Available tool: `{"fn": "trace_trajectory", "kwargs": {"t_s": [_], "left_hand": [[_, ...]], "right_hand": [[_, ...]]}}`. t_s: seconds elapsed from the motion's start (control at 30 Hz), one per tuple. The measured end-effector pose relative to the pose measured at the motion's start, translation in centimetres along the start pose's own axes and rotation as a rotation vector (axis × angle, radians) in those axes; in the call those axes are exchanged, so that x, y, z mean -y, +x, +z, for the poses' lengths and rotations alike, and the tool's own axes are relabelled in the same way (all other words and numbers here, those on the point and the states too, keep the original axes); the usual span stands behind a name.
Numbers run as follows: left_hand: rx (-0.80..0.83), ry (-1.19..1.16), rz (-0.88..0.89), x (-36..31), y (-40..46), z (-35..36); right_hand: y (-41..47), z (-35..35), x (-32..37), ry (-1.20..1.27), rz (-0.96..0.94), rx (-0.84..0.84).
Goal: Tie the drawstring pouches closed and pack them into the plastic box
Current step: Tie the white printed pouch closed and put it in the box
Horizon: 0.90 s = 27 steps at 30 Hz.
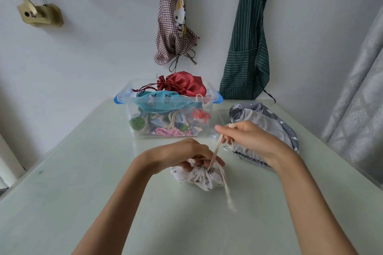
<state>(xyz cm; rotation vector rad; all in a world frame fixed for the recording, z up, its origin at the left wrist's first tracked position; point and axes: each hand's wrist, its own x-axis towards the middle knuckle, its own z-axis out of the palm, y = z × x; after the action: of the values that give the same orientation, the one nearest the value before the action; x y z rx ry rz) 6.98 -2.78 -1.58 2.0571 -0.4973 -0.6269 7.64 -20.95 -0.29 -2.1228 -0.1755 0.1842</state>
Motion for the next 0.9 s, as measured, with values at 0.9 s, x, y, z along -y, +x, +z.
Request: {"fn": "trace_trajectory", "kwargs": {"t_s": [0.9], "left_hand": [[-0.185, -0.481, 0.049, 1.5, -0.4, -1.6]], "right_hand": [[-0.7, 0.4, -0.1, -0.203, -0.28, -0.139]]}}
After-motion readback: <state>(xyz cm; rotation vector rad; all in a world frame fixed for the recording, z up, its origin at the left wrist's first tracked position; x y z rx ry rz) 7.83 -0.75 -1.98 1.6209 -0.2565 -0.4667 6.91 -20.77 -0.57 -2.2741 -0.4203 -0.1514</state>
